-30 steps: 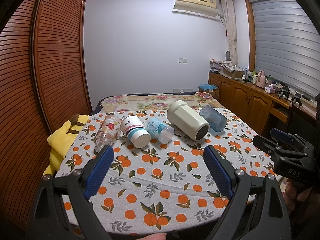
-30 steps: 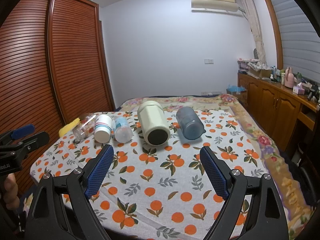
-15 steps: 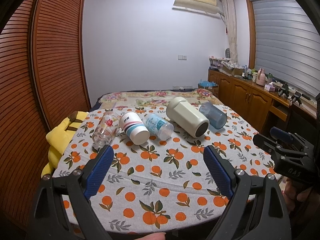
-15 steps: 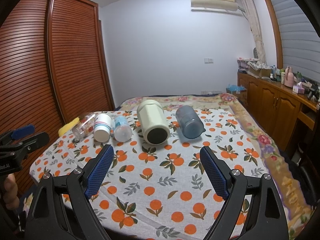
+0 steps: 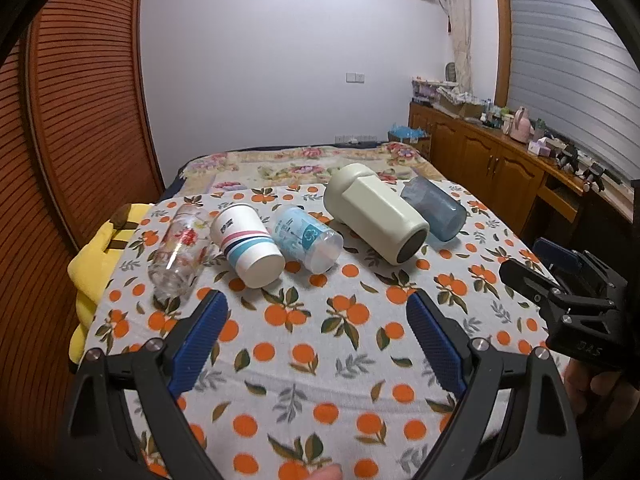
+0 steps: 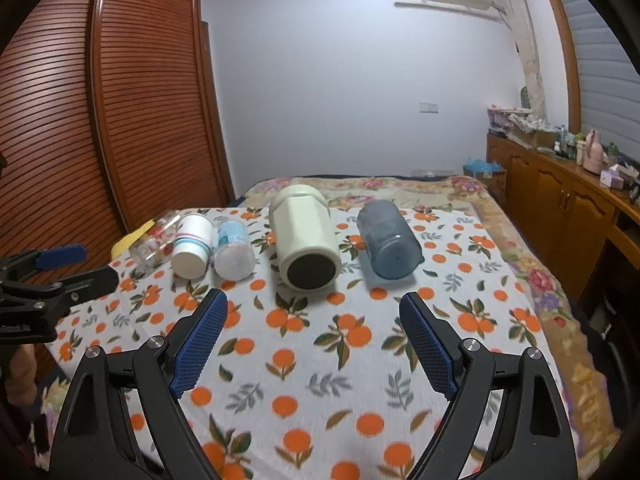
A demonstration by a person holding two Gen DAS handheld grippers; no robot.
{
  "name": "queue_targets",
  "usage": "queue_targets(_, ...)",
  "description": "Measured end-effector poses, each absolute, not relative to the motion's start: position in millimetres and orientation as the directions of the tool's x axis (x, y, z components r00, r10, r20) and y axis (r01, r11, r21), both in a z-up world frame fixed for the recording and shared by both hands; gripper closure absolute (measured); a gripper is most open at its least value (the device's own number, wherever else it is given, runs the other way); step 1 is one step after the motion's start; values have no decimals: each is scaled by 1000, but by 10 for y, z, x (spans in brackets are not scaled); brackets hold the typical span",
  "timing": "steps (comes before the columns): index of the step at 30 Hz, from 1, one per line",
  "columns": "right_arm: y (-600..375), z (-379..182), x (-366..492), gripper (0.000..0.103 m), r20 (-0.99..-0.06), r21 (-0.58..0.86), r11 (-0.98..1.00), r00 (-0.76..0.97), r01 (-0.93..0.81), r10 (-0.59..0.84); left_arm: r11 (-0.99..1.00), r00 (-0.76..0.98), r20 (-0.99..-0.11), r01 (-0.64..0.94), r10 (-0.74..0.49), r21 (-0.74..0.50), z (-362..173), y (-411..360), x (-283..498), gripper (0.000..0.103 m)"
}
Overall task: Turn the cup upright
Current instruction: 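Move the left tool toward the clear cotton-swab container lying on its side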
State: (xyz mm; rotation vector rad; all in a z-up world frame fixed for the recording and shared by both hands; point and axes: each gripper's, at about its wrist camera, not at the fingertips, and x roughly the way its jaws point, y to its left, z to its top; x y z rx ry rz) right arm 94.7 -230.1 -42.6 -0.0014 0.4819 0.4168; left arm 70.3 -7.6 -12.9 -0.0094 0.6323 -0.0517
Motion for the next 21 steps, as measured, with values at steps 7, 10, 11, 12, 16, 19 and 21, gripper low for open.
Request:
queue_targets(7, -2192, -402, 1279, 14, -471, 72, 899, 780, -431, 412, 999, 779, -626, 41, -48, -26, -165, -86, 1111, 11)
queue_targets(10, -2147, -395, 1426, 14, -480, 77, 890, 766, -449, 428, 999, 756, -653, 35, -54, -42, -204, -60, 1299, 11)
queue_targets(11, -2127, -389, 1480, 14, -482, 78, 886, 761, -457, 435, 998, 745, -665, 34, -58, -49, -225, -47, 1368, 12)
queue_targets(12, -2108, -385, 1524, 14, -482, 77, 882, 757, -464, 441, 998, 734, -677, 31, -58, -52, -248, -39, 1439, 14)
queue_targets(16, -2039, -373, 1684, 14, -484, 72, 871, 746, -487, 457, 996, 693, -716, 31, -80, -81, -305, 2, 1688, 22)
queue_targets(19, -2023, -386, 1804, 14, -491, 75, 864, 735, -499, 467, 995, 663, -743, 28, -88, -94, -321, 13, 1875, 33)
queue_targets(21, -2022, -379, 1885, 14, -494, 86, 860, 728, -503, 475, 995, 638, -765, 22, -91, -101, -327, 11, 2008, 35)
